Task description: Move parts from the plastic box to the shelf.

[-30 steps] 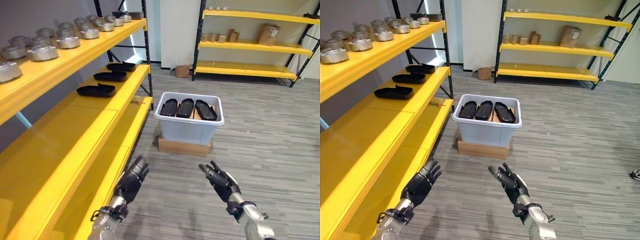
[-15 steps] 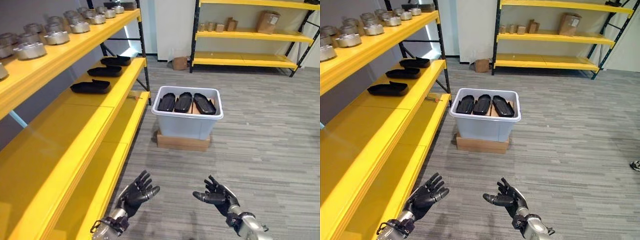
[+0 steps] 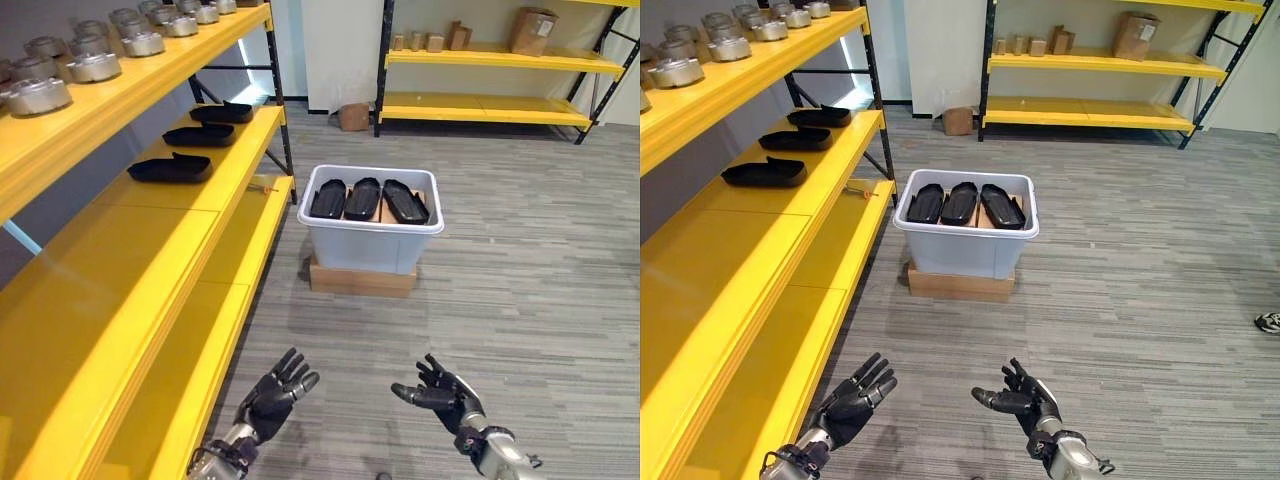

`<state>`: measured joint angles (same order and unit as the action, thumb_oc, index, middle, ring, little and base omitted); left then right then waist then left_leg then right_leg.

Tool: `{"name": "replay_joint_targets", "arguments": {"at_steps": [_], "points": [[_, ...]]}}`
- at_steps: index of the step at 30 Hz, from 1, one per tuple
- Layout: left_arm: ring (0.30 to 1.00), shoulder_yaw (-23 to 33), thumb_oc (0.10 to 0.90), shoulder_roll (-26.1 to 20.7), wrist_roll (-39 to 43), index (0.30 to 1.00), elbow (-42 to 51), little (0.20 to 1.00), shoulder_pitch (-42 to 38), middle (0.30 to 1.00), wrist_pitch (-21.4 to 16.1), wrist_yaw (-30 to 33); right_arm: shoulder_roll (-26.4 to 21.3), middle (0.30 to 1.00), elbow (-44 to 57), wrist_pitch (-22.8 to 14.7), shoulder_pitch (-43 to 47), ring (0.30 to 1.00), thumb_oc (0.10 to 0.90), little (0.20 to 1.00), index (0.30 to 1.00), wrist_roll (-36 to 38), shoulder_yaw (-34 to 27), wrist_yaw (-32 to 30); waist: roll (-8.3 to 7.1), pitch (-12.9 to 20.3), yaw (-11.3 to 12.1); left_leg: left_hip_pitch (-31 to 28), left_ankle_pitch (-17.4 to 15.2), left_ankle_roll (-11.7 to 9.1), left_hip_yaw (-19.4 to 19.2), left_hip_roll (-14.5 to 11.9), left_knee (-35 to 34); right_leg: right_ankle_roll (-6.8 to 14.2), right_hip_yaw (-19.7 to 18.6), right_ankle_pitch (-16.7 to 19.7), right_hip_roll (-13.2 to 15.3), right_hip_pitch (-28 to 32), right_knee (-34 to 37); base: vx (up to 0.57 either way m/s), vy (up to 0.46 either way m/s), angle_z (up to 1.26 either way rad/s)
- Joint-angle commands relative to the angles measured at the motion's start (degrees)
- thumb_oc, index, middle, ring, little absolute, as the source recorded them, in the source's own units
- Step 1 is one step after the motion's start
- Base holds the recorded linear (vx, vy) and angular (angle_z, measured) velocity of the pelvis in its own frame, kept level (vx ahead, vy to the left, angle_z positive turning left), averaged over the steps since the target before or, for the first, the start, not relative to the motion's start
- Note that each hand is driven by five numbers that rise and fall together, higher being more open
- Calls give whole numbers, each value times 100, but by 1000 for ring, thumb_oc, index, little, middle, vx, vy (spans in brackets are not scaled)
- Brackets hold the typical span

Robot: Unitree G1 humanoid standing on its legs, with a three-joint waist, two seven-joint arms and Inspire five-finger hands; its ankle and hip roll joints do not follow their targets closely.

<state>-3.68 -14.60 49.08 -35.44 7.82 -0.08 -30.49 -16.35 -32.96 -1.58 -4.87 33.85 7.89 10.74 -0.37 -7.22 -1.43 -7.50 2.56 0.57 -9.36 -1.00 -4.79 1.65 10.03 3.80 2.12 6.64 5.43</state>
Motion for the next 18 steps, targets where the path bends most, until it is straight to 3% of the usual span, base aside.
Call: {"name": "replay_joint_targets", "arguments": {"at_steps": [1, 8, 18], "points": [[1000, 195, 900, -81, 0, 1000, 46, 1000, -494, 1000, -278, -130, -51, 1000, 544, -431, 438, 1000, 900, 1000, 1000, 108, -188, 64, -96, 160, -6, -116, -285, -241, -109, -240, 100, 296, 91, -349, 249, 159, -247, 0, 0, 0], [1000, 122, 900, -62, -380, 1000, 16, 1000, -530, 1000, -336, 130, -54, 1000, 532, -487, 429, 1000, 900, 1000, 1000, 105, -195, 72, -103, 129, -11, -112, -310, -223, -118, -232, 144, 297, 86, -351, 259, 156, -273, 1, 5, 0], [1000, 193, 900, -128, -303, 1000, -58, 1000, -477, 1000, -452, 246, -84, 1000, 468, -484, 336, 1000, 900, 1000, 1000, 50, -279, 36, -102, 106, -52, -100, -339, -187, -148, -199, 174, 327, 36, -356, 309, 122, -325, 4, 54, 0]]}}
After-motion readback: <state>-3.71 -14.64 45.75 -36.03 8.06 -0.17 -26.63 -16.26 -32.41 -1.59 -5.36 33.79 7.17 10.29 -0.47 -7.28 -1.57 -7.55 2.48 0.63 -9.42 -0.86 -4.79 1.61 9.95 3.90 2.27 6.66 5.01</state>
